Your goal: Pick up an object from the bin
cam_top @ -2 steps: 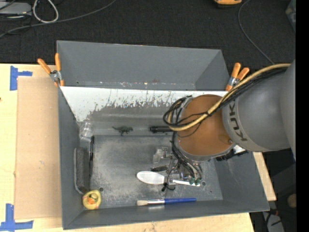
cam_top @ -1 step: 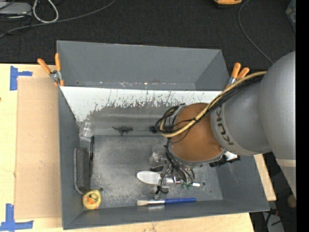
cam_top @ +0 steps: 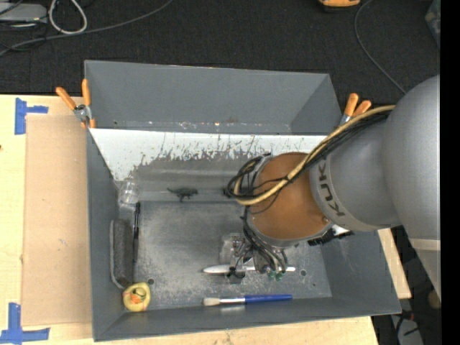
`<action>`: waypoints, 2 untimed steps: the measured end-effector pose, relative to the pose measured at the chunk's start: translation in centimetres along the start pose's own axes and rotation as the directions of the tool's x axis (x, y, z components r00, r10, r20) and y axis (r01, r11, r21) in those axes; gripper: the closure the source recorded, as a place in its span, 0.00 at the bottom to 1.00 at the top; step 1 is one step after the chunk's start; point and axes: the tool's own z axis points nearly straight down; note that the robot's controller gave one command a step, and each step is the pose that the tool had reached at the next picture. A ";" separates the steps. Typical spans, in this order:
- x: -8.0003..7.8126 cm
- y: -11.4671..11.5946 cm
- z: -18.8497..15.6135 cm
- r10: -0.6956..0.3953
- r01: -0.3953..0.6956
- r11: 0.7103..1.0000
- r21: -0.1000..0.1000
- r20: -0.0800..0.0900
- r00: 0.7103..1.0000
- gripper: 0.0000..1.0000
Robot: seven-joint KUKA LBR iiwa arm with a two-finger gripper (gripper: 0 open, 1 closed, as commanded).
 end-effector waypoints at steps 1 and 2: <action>0.0 0.0 0.0 0.001 -0.001 1.000 0.000 0.000 1.000 1.00; 0.1 0.0 -1.0 0.003 -0.003 1.000 0.000 -0.003 1.000 1.00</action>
Offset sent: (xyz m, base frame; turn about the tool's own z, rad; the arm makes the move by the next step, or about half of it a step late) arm -0.0001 0.0001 0.0235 0.0006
